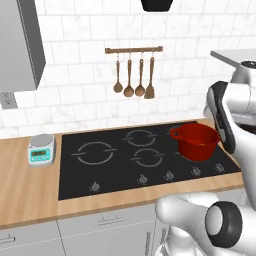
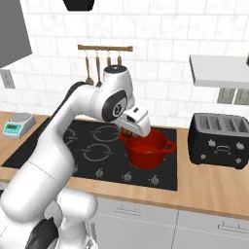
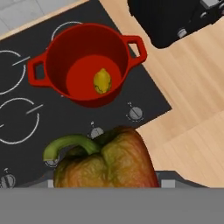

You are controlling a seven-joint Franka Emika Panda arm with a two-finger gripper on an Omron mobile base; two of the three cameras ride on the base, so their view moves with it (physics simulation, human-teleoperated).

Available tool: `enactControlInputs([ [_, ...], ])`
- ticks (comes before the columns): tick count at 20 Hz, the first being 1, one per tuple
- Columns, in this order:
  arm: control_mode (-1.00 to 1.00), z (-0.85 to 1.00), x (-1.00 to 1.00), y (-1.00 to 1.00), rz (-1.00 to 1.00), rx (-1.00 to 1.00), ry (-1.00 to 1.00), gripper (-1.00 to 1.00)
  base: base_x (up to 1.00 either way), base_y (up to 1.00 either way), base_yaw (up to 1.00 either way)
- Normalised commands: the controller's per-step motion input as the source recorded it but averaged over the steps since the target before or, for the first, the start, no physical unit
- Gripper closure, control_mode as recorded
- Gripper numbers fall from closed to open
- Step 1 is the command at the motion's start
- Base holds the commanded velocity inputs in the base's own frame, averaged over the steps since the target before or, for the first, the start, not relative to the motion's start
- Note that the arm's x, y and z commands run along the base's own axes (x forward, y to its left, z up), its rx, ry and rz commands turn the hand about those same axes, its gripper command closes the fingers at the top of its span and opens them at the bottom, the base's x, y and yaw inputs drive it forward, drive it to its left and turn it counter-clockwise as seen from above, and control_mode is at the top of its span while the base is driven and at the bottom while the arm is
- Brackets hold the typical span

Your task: Put the lemon and bell pepper in the pot. Retrieve the spatula and lightly stir the vegetables in the pot.

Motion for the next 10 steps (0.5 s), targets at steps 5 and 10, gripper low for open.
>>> enactControlInputs([
  [5,-1.00,-0.40,0.07,0.00,0.00,-0.10,-0.08,1.00,0.00,0.00,0.00],
  [10,-1.00,-0.51,0.15,0.00,0.00,-0.09,-0.14,1.00,0.00,0.00,0.00],
])
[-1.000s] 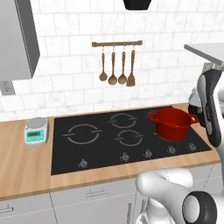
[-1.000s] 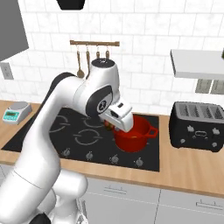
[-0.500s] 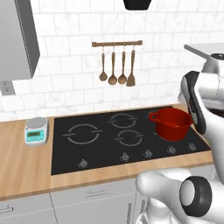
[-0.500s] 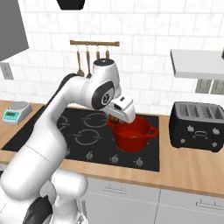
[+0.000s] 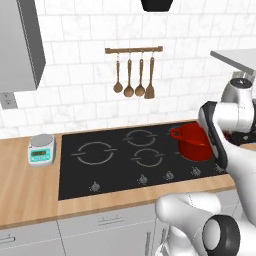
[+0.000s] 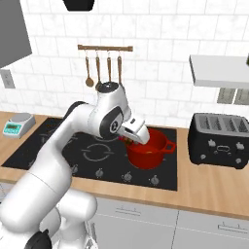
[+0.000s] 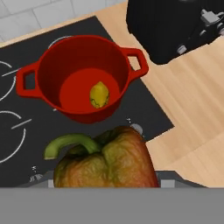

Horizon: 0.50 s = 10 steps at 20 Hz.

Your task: Put the lemon and bell pepper in the pot. Retrieve the spatula and lightly stir the vegetables in the pot.

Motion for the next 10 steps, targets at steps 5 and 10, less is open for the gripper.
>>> enactControlInputs([
  [5,-1.00,-0.26,0.52,0.00,0.00,-0.01,-0.04,1.00,0.00,0.00,0.00],
  [10,-1.00,-0.17,0.51,-0.04,0.00,0.00,0.00,1.00,0.00,0.00,0.00],
])
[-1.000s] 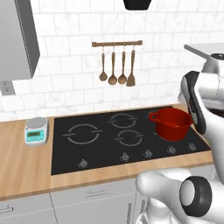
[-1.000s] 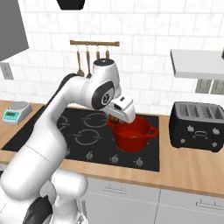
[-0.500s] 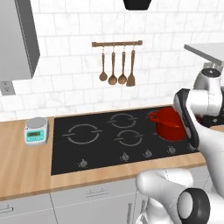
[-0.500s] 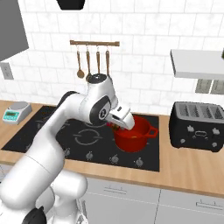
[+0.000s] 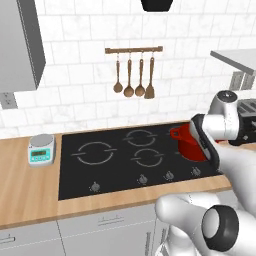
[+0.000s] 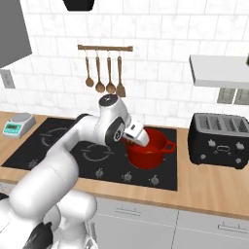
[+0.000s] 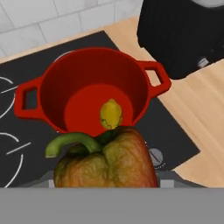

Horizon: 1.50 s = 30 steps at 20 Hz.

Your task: Put the lemon and bell pepper in the pot. Retrieve the spatula and lightly stir the vegetables in the pot.

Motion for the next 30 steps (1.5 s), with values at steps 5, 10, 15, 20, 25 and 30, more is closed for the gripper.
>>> enactControlInputs([
  [5,-1.00,-0.10,0.55,-0.15,0.00,0.00,0.04,1.00,0.00,0.00,0.00],
  [10,-1.00,-0.23,0.31,-0.12,0.00,0.00,0.02,1.00,0.00,0.00,0.00],
  [15,-1.00,-0.41,0.28,0.00,0.00,0.00,0.06,1.00,0.00,0.00,0.00],
  [20,-1.00,-0.32,0.25,-0.14,0.00,0.02,0.06,1.00,0.00,0.00,0.00],
  [25,-1.00,-0.16,0.05,-0.16,0.00,0.03,0.04,-1.00,0.00,0.00,0.00],
  [30,-1.00,0.01,-0.07,-0.10,0.00,0.04,0.00,-1.00,0.00,0.00,0.00],
])
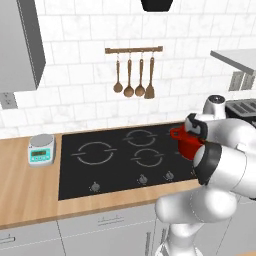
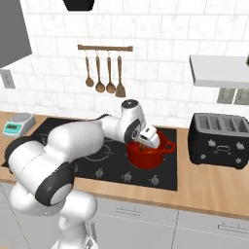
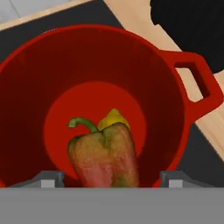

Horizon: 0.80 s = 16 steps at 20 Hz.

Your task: Put the lemon and bell pepper in the pot. Retrieve the spatula and lightly stir the vegetables in the pot.

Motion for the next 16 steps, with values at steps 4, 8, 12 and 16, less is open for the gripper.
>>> enactControlInputs([
  [4,-1.00,0.31,-0.41,-0.05,0.00,0.06,-0.02,-1.00,0.00,0.00,0.00],
  [8,-1.00,0.58,-0.28,0.00,0.00,0.05,-0.05,-1.00,0.00,0.00,0.00],
  [12,-1.00,1.00,-0.56,0.31,0.00,0.02,-0.15,-1.00,0.00,0.00,0.00],
  [16,-1.00,1.00,-0.56,0.64,0.00,0.01,-0.01,-1.00,0.00,0.00,0.00],
])
